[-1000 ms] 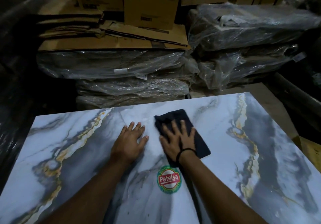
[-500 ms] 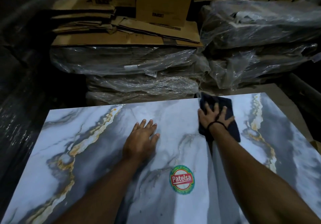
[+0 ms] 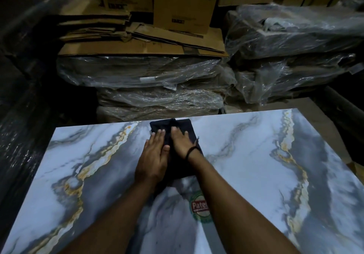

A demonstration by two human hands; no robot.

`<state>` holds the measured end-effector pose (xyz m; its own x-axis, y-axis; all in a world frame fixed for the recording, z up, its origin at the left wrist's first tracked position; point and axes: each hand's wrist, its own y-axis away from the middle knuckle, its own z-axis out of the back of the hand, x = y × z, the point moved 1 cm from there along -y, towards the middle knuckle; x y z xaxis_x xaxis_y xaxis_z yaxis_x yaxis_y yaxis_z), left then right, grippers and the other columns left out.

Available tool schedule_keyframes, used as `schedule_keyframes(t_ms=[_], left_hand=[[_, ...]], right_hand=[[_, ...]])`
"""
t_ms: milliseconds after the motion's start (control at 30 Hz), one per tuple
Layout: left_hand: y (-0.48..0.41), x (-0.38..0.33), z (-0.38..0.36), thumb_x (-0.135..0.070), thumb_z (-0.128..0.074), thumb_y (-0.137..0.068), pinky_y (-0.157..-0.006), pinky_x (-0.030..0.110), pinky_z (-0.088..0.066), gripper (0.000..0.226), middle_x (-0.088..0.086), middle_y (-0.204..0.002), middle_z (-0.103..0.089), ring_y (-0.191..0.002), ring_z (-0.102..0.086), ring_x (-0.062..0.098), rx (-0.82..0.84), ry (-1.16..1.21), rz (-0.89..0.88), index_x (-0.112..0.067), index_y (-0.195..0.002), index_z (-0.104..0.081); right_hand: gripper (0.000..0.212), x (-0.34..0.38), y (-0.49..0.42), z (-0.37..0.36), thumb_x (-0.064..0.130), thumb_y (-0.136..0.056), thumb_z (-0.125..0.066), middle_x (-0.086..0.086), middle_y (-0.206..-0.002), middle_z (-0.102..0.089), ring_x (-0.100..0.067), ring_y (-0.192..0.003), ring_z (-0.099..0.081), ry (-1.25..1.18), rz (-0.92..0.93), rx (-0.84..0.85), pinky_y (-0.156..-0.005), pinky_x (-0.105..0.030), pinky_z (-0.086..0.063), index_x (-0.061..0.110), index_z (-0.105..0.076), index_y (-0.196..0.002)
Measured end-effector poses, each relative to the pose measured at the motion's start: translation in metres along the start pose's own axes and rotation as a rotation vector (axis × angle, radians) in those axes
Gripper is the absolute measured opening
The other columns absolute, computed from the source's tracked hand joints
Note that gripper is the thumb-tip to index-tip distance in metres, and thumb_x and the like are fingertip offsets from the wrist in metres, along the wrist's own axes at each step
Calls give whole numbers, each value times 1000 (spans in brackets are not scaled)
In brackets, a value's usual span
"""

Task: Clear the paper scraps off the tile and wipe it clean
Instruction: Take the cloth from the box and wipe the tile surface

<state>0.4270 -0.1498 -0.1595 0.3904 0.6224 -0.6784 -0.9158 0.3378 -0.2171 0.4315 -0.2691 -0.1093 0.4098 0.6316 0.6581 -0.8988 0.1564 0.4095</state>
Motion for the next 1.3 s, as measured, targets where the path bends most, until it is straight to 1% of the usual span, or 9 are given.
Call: schedule_keyframes(t_ms=[67,167,267,433,633,767,900,1133,1300], left_hand=[[-1,0,-2,-57,-11,-86,-118,27,-2,76,-1,-156,-21,-146,-11,13,42,-98,31,-15,-148,-26],[-2,0,-2,-62,-11,-83,-115,25,3,81,2,-157,-21,-146,-8,14,52,-184,11,-15,-145,-34],[-2,1,-1,-64,-19,-82,-116,28,-1,81,2,-155,-26,-144,-10,11,28,-140,-17,-13,-141,-41],[-2,-4,7,-67,-27,-77,-117,26,-3,86,5,-153,-31,-140,-13,7,-60,-56,53,-11,-140,-43],[-25,-44,-17,-80,-10,-76,-115,48,11,93,9,-160,-3,-146,6,28,175,-623,2,-25,-150,-15],[-35,-45,-46,-68,-13,-89,-115,53,8,75,1,-161,1,-147,6,26,304,-633,28,-27,-151,-5],[-40,-27,-38,-71,-13,-87,-116,51,5,72,-7,-160,0,-147,2,20,286,-643,14,-37,-150,-4],[-46,27,15,-72,-13,-87,-116,52,0,72,-7,-160,1,-147,2,21,237,-679,239,-37,-150,-6],[-56,-27,-31,-71,-19,-87,-116,51,3,72,-6,-160,-1,-147,2,22,323,-624,21,-37,-149,-8]], right_hand=[[44,-13,8,26,27,-106,-27,-8,-156,-31,-21,-144,-26,-216,74,-145,-116,-28,-15,11,-36,-146],[41,-60,13,47,27,-102,-38,-10,-152,-39,-24,-140,-35,-114,31,-417,-113,-27,-22,13,-48,-140],[56,-94,16,41,40,-98,-16,-6,-157,-29,-29,-144,-26,332,63,-359,-116,-35,-19,22,-37,-147],[47,-104,12,38,18,-97,-35,-6,-153,-36,-25,-143,-30,257,162,-460,-117,-35,-15,17,-43,-143],[60,-105,9,36,17,-90,-40,0,-161,-18,-20,-149,-9,476,133,-340,-119,-39,-2,31,-33,-148],[63,-105,7,37,18,-89,-40,1,-161,-15,-20,-149,-7,544,132,-327,-119,-42,-4,34,-29,-149],[65,-108,8,35,15,-89,-40,2,-162,-13,-20,-149,-5,583,127,-326,-120,-41,-3,34,-26,-149],[65,-105,7,33,15,-91,-39,3,-162,-7,-19,-150,0,564,114,-314,-120,-42,1,36,-24,-150],[68,-105,9,33,17,-88,-42,3,-163,-7,-18,-150,0,572,120,-315,-119,-41,0,36,-23,-150]])
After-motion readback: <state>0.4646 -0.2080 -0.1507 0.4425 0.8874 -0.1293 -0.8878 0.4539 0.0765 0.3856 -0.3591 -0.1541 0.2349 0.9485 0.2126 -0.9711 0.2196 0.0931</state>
